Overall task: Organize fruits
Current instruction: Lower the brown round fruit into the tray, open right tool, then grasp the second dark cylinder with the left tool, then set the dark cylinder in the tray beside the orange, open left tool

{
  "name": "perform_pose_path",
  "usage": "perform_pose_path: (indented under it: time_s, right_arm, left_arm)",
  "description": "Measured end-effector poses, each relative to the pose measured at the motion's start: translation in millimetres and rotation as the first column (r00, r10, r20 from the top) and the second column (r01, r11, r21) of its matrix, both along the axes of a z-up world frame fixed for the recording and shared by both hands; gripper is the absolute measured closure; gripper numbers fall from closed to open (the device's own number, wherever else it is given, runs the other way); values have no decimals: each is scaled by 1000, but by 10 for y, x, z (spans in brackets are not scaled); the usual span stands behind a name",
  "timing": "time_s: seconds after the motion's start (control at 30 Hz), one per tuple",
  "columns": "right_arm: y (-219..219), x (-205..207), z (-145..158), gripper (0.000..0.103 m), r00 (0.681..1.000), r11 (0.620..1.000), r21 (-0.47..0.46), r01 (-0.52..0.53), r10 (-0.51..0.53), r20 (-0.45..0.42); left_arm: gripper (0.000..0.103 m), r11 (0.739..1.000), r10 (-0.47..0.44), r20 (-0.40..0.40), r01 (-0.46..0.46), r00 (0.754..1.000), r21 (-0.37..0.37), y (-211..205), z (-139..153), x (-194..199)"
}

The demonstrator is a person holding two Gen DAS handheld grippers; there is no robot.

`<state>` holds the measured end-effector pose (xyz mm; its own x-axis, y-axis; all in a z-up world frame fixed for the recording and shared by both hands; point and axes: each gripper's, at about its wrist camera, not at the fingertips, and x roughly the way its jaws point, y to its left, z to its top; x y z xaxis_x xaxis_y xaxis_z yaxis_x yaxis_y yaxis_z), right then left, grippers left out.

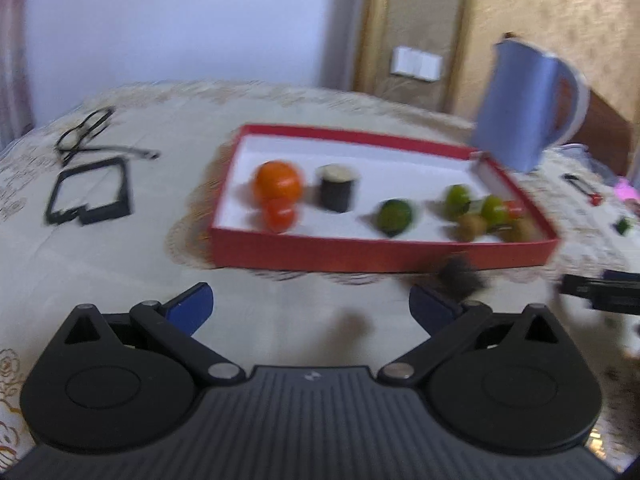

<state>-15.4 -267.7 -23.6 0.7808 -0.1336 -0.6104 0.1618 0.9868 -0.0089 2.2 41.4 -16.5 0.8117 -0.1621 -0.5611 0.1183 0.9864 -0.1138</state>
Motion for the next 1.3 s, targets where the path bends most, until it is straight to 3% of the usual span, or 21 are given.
perform_pose_path:
  time_s: [0.2,0.3,0.5,0.57,0.63,0.8,0.87,0.97,1.17,1.3]
  right_arm:
    - [-5,10,-27,3,1000,1000,0,5,-5,-8]
    - [-6,1,-22,3,1000,1000,0,7,-7,-9]
    - [-2,6,-23,3,1000,1000,1,7,-7,-8]
    - [-2,6,-24,3,1000,1000,1,7,-7,-9]
    - [-1,6,-23,3,1000,1000,1,7,-7,-8]
    - [-1,6,-24,3,1000,1000,1,7,-7,-9]
    - [0,7,-24,3,1000,1000,1,7,-7,-9]
    - [0,7,-24,2,1000,1000,1,7,-7,-9]
    - [1,5,-24,2,1000,1000,2,7,-7,-9]
    - [0,4,-23,2,1000,1000,2,7,-7,-9]
  left_arm:
    - [0,994,-100,37,98,994,56,-479,87,-86]
    - [0,991,-83,37,79,996,109,-693,41,-1]
    - [0,995,-52,-14,53,999,88,-816,-94,195]
    - [17,994,-45,-27,47,999,102,-824,-159,245]
    - [18,992,-46,-27,49,999,120,-840,-183,244]
    - [39,989,-80,-8,81,997,124,-872,-167,194]
    - [62,987,-108,1,107,994,120,-912,-155,163]
    - [63,983,-114,14,111,993,146,-977,-155,129]
    - [64,985,-121,17,118,992,125,-911,-120,55]
    - [64,988,-128,76,120,989,99,-776,84,-95]
